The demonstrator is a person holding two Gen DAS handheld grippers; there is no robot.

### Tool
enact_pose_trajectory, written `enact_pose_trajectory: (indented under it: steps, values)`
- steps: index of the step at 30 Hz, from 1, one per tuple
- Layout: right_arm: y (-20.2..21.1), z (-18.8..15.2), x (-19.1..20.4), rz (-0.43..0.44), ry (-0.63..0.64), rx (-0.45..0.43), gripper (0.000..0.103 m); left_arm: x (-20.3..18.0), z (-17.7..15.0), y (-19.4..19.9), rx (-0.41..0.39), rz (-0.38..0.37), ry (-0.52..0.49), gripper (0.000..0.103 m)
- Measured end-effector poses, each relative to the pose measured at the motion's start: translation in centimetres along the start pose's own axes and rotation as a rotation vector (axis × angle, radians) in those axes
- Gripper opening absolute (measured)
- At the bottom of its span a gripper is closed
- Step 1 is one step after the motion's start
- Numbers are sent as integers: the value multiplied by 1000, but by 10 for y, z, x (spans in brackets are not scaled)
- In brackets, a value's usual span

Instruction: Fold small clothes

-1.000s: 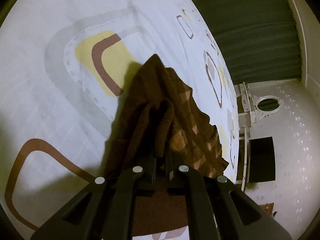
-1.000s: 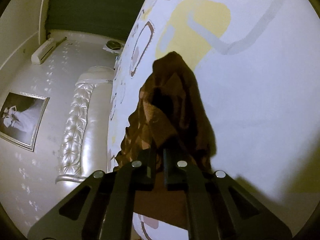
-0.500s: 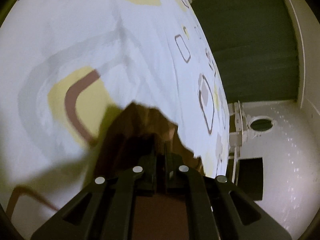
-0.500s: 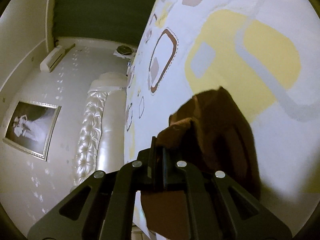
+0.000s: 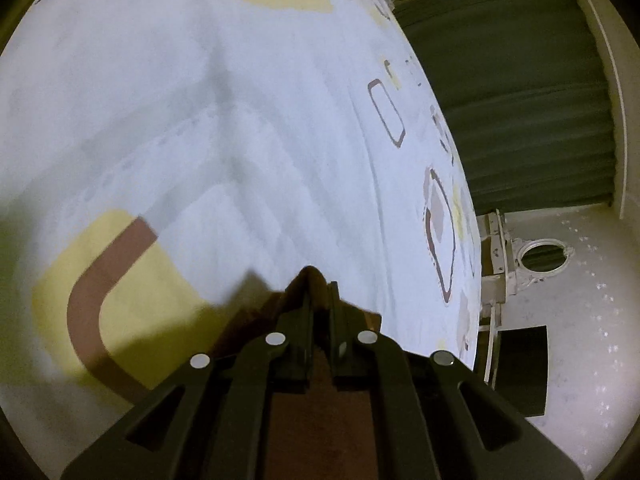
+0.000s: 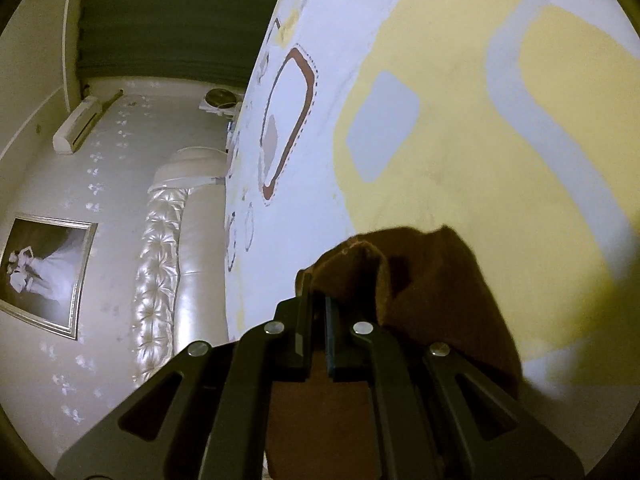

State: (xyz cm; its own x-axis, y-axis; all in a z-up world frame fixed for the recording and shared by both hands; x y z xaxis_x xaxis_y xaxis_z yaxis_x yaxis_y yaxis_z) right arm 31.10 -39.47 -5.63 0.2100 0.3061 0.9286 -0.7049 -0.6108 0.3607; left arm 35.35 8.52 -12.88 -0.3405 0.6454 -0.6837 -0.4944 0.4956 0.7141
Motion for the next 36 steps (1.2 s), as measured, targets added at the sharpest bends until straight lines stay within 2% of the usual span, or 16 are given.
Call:
enact_pose_trajectory:
  steps: [6, 9, 10, 11, 12, 13, 14, 17, 21, 24, 26, 30, 36]
  values:
    - [-7, 3, -8, -21, -3, 7, 5, 0, 3, -12, 34, 15, -10, 8]
    - [-6, 5, -11, 7, -50, 0, 13, -5, 6, -12, 30, 12, -39, 32]
    - [-4, 8, -11, 11, -58, -13, 18, -5, 10, -9, 4, 25, -47, 47]
    - [-1, 11, -11, 11, -58, -29, 20, -4, 13, -6, -14, 30, -48, 56]
    - [2, 14, -10, 11, -59, -45, 26, -6, 17, -2, -26, 15, -53, 56]
    - [6, 18, -10, 15, -65, -56, 27, -6, 18, -2, -17, 8, -60, 56]
    - [8, 20, -10, 15, -70, -63, 28, -6, 20, -2, -9, 17, -68, 56]
    - [22, 27, -9, 3, -58, -96, 39, -1, 21, 5, -12, 47, -94, 56]
    - [54, 23, -4, -2, -12, -124, 47, 10, 2, 24, 32, 16, -103, 56]
    - [83, 0, -7, -51, 56, -112, 50, 22, -25, 49, 38, 11, -135, 57]
    - [105, -22, -17, -89, 79, -101, 54, 31, -46, 66, 44, -4, -144, 61]
    - [128, -64, -34, -82, 38, -57, 55, 47, -84, 86, 73, -38, -119, 62]
    - [132, -111, -33, -88, 92, 3, 61, 56, -120, 82, 139, -51, -109, 66]
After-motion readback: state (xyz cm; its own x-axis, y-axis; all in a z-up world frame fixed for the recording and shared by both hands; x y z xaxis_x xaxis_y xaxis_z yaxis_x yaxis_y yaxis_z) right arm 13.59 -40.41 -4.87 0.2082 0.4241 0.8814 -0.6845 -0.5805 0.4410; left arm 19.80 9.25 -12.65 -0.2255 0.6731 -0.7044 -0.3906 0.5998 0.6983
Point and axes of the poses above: each gripper's, at about its wrist camera, not at the fingertips, and y roughly against the way its jaws point, x to its left, z to its top, the point moved 9 cm from there along -y, roughly the way its jaws point, and after that the axes turned 6 degrees about z, right-handed, at the moved point
